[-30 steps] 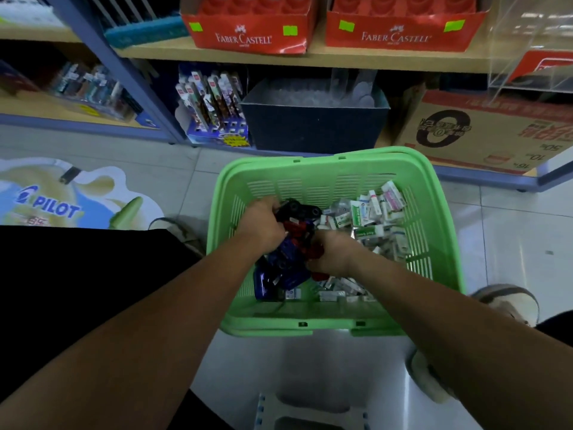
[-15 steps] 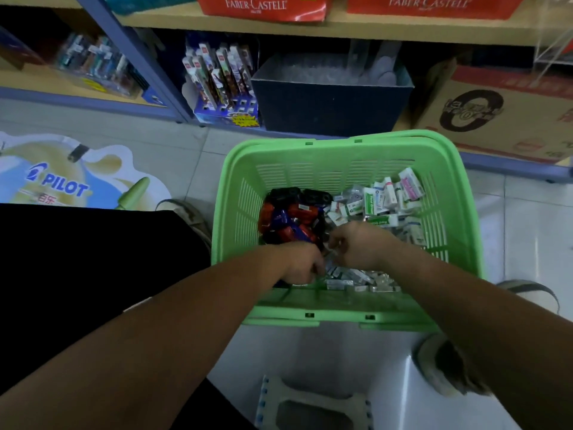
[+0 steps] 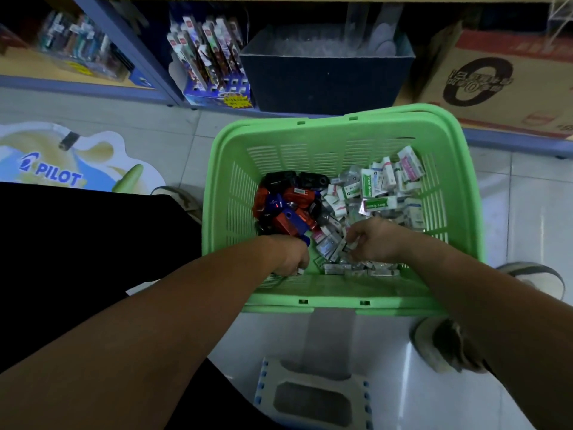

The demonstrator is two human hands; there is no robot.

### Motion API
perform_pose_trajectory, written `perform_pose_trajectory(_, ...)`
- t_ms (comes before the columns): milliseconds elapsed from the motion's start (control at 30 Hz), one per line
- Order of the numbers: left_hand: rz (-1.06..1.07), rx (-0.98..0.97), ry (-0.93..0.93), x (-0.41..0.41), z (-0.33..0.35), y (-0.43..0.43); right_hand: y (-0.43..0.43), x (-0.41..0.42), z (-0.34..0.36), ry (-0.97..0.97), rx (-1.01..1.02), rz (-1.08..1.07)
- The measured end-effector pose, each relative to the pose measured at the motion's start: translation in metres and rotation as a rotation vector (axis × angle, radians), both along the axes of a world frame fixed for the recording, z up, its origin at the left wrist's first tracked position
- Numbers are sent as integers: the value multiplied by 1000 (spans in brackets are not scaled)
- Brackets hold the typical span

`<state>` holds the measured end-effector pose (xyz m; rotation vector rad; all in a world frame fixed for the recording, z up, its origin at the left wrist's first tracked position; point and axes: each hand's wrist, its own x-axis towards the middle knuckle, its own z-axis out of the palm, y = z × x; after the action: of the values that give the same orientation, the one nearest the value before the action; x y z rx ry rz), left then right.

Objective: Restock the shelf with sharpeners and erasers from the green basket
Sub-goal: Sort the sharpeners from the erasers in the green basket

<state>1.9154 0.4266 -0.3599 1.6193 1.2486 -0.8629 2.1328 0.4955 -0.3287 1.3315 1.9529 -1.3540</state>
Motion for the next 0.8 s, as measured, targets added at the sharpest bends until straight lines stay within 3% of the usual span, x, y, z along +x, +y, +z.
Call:
perform_pose_trajectory(200, -7, 44, -17, -4, -6, 1, 2, -3, 0, -2, -16, 32)
perform_pose_trajectory(333, 97, 16, -49, -2, 1, 1, 2, -3, 2, 17, -25, 41)
perform_pose_trajectory(467, 326, -110, -163, -2, 27, 16, 7, -3, 10, 67, 29, -37)
perform_pose_trajectory(567, 608, -34, -243, 8, 44, 24, 18, -4, 23, 112, 102, -88)
perform_pose_trajectory(633, 775, 15, -355, 26, 54, 22, 27, -3, 36, 140, 139, -129)
perform_pose_trajectory(700, 949, -64, -510, 44, 55, 18, 33, 0, 45, 169, 162, -151)
perform_pose_trajectory(800, 998, -16, -447, 45, 49, 8, 30, 1, 51, 162, 173, -128)
